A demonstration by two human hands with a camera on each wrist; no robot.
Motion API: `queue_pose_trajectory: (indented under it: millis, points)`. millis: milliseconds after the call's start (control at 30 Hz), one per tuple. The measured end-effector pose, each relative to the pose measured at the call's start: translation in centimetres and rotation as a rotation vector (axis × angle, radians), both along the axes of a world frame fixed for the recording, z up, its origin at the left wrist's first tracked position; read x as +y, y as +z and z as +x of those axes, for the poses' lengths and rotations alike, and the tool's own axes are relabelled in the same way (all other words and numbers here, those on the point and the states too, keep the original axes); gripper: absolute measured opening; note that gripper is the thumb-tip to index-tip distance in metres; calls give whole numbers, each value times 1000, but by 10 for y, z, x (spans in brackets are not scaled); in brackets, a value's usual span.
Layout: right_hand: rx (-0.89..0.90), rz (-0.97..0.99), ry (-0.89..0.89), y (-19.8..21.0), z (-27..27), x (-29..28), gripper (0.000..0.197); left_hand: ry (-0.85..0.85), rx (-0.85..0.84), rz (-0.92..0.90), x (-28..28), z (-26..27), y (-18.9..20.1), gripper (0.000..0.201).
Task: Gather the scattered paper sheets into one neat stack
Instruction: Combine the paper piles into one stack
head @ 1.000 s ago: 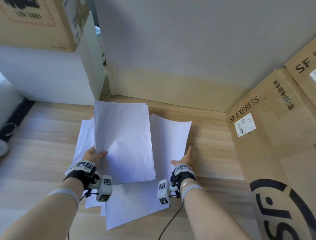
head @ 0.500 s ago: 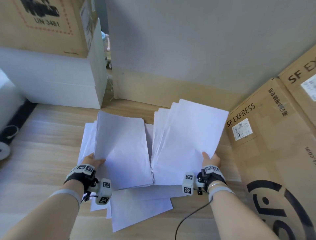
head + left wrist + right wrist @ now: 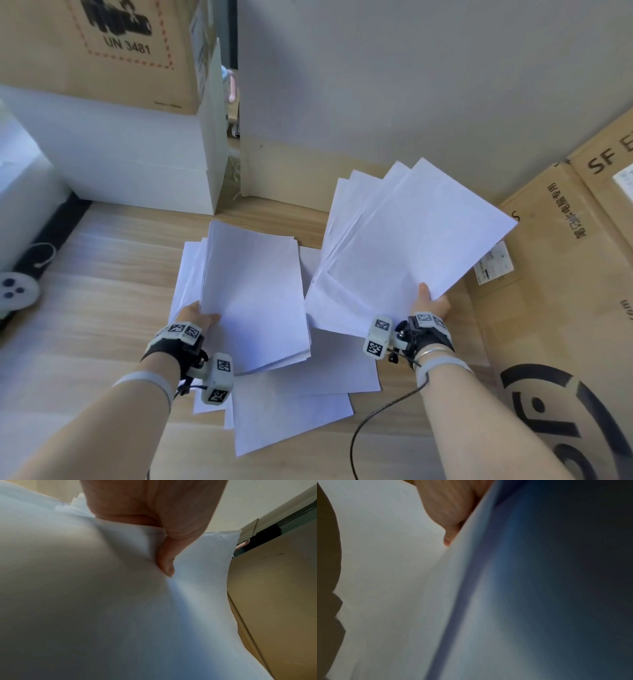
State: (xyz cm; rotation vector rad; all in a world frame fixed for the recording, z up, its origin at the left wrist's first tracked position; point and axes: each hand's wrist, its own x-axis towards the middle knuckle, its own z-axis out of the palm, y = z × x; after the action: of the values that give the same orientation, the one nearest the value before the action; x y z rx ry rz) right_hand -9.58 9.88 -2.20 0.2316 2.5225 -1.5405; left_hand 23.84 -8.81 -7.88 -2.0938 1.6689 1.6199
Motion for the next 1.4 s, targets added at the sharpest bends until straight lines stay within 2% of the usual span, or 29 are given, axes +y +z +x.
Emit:
queue_pose_trajectory:
  millis: [233, 533, 667, 733, 833, 900, 933, 1000, 1100, 1167, 1233, 1267, 1333, 1400]
  points:
    - [-46, -7, 45, 0, 10, -4, 39, -33, 16, 5, -1, -5, 7, 38]
    - [-237, 149, 408, -31, 81, -24, 38, -163, 84, 58, 9, -29, 14, 37]
    - [-352, 326, 649, -45, 101, -29, 38, -154, 154, 86, 12, -27, 4, 19]
    - [-381, 369, 736, -48, 108, -33, 44, -138, 150, 85, 14, -29, 4, 16]
    - [-419, 332, 790, -48, 113, -40, 54, -54, 134, 117, 14, -28, 6, 37]
    - [-428, 297, 837, -46, 114, -43, 58, -71, 193, 225, 15, -27, 7, 59]
    - [-425, 281, 868, -46, 114, -43, 60, -53, 232, 248, 15, -27, 7, 62]
    - [-431, 225, 925, -46, 114, -44, 59, -77, 217, 173, 11, -24, 1, 54]
    - [-379, 195, 843, -47, 110, -42, 43, -51, 176, 6, 5, -14, -8, 49]
    - [-227, 431, 695, -53, 100, -35, 45, 3, 179, -29, 1, -3, -11, 47]
    - [-210, 656, 602, -55, 93, -24, 67, 60, 172, -45, -1, 8, -12, 45]
    - [-248, 699, 585, -57, 92, -20, 80, 92, 177, -50, -1, 12, -13, 43]
    - [-320, 717, 588, -58, 92, -15, 101, 152, 198, -42, 0, 17, -15, 40]
    - [-357, 701, 589, -59, 94, -16, 109, 191, 216, -25, 2, 20, -17, 40]
